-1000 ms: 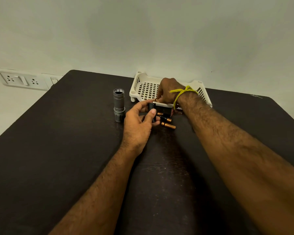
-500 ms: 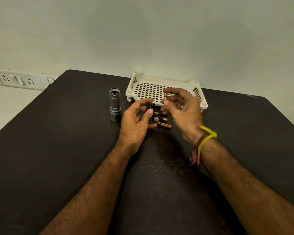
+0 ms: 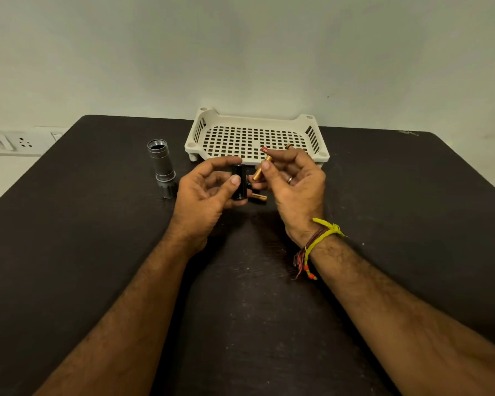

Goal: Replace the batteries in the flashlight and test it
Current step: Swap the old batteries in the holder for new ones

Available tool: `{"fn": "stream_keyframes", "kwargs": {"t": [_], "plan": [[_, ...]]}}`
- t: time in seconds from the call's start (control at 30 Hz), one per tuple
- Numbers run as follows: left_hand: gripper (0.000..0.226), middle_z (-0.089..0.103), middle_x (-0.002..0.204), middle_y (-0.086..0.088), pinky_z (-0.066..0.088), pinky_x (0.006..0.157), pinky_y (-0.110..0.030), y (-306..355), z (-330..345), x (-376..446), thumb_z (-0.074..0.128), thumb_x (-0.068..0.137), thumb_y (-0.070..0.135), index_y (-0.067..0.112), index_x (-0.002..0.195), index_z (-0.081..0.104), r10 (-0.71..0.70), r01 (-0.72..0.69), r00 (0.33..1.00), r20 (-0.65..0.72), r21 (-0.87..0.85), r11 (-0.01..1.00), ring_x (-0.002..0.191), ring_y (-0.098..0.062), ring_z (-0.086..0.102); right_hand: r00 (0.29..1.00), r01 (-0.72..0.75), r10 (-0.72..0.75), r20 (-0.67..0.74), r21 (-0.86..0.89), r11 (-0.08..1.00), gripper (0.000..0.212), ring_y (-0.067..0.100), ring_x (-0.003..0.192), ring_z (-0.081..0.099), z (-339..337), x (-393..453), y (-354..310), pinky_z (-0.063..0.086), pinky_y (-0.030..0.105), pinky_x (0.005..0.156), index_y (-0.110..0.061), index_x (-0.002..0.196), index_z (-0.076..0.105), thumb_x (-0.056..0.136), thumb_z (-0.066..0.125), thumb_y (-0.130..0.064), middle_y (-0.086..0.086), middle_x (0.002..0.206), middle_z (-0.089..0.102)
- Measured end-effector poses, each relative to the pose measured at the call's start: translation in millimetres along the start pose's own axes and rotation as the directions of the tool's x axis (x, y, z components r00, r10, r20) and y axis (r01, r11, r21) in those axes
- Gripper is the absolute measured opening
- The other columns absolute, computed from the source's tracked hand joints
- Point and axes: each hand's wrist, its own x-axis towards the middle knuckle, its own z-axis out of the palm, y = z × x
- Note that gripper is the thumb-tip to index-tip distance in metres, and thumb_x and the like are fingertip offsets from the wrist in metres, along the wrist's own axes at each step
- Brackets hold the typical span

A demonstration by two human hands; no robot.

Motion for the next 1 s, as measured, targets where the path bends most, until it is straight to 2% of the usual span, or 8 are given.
{"fn": "stream_keyframes", "kwargs": {"t": [0.17,0.33,0.53,0.63,0.7,0.83,0.93,1.0], "plan": [[0.032,0.073,0.106,-0.014,0.062,0.08,-0.037,-1.3,1.0,0.4,0.059,0.096,-0.004,0.007,0.126,0.061,0.013,-0.013,1.0,-0.01,-0.018,1.0,0.095,-0.024,0.075,1.0,-0.009,0.009,0.001,0.015,1.0,0.021,0.021,0.067,0.073,0.7,1.1,2.4,0.063,0.028,0.062,0.01,0.111,0.061,0.091,0.067,0.006,0.027,0.095,0.069],[0.036,0.074,0.106,-0.011,0.062,0.081,-0.038,-1.9,0.1,0.5,0.06,0.094,-0.006,0.009,0.127,0.062,-0.001,0.0,1.0,-0.013,-0.015,1.0,0.1,-0.025,0.074,1.0,0.002,-0.002,0.013,0.03,1.0,0.021,0.017,0.072,0.074,0.1,0.8,5.3,0.063,0.028,0.064,0.009,0.11,0.062,0.091,0.067,0.006,0.012,0.089,0.07],[0.036,0.072,0.105,-0.015,0.063,0.079,-0.034,0.2,0.8,0.3,0.058,0.096,-0.006,0.007,0.13,0.061,-0.005,0.004,1.0,-0.025,-0.027,1.0,0.094,-0.023,0.075,1.0,0.009,-0.01,-0.03,-0.012,1.0,0.016,0.025,0.08,0.075,-1.3,0.4,5.5,0.064,0.035,0.066,0.005,0.103,0.066,0.088,0.072,0.001,0.023,0.108,0.071],[0.035,0.069,0.112,-0.025,0.063,0.08,-0.036,-0.3,1.0,0.5,0.056,0.097,-0.004,0.008,0.13,0.06,-0.008,0.007,1.0,-0.031,-0.024,1.0,0.095,-0.029,0.074,0.994,0.085,-0.089,-0.056,-0.069,0.994,0.011,0.032,0.081,0.075,-1.5,-0.4,3.7,0.064,0.045,0.07,0.0,0.097,0.067,0.088,0.073,0.0,0.027,0.102,0.07],[0.036,0.071,0.11,-0.022,0.063,0.079,-0.036,-0.6,1.3,0.7,0.055,0.098,-0.004,0.008,0.131,0.06,-0.01,0.01,0.999,-0.03,-0.026,1.0,0.093,-0.028,0.075,0.984,0.163,-0.17,-0.046,-0.126,0.979,0.011,0.034,0.083,0.074,0.0,-3.5,0.6,0.063,0.05,0.074,0.002,0.095,0.067,0.087,0.074,-0.001,0.022,0.097,0.072],[0.035,0.073,0.095,-0.008,0.063,0.075,-0.034,-2.2,-0.1,1.4,0.059,0.096,-0.003,0.009,0.128,0.063,-0.012,0.012,1.0,-0.016,-0.006,1.0,0.091,-0.02,0.074,0.936,0.348,-0.347,0.055,-0.281,0.894,0.01,0.006,0.08,0.072,3.4,-11.8,-3.8,0.06,0.024,0.077,-0.006,0.091,0.07,0.085,0.076,-0.001,-0.008,0.086,0.07],[0.033,0.069,0.097,-0.023,0.062,0.073,-0.034,-3.8,-1.1,2.6,0.063,0.094,-0.003,0.009,0.124,0.066,-0.002,0.002,1.0,0.002,0.022,1.0,0.089,-0.02,0.072,0.897,0.433,-0.429,0.105,-0.398,0.809,0.008,0.005,0.08,0.07,3.1,-11.4,-3.9,0.057,0.017,0.077,0.0,0.091,0.072,0.085,0.077,0.0,-0.006,0.084,0.069],[0.032,0.067,0.097,-0.024,0.063,0.073,-0.035,-4.9,-1.3,3.1,0.064,0.093,-0.003,0.009,0.123,0.066,0.002,-0.002,1.0,0.007,0.021,1.0,0.088,-0.019,0.072,0.887,0.453,-0.44,0.137,-0.436,0.778,0.008,0.007,0.081,0.069,2.7,-11.2,-4.1,0.056,0.015,0.077,0.002,0.09,0.072,0.084,0.077,0.0,-0.002,0.085,0.071]]}}
